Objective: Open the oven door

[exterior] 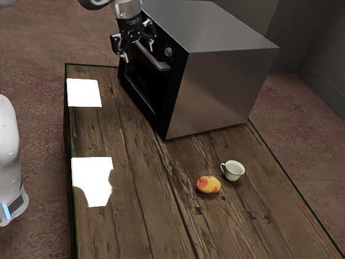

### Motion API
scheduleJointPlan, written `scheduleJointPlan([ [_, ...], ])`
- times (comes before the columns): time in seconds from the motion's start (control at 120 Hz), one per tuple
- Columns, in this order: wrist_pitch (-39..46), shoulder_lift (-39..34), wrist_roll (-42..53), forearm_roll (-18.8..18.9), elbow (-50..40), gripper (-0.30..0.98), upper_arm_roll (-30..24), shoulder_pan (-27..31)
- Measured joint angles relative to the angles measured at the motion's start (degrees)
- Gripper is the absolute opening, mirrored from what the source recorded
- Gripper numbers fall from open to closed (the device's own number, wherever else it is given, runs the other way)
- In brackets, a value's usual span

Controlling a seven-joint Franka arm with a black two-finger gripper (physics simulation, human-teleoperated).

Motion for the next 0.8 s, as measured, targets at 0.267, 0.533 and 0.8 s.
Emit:
scheduleJointPlan([
  [0.267, 1.77, 0.51, 0.38, -0.05, -0.94, 0.69, 0.72, 0.10],
  [0.533, 2.63, 0.28, 0.61, -0.14, -3.07, 0.69, 1.94, 0.03],
  [0.8, 2.95, -2.07, 0.79, -0.15, -5.21, 0.69, 3.13, 0.06],
])
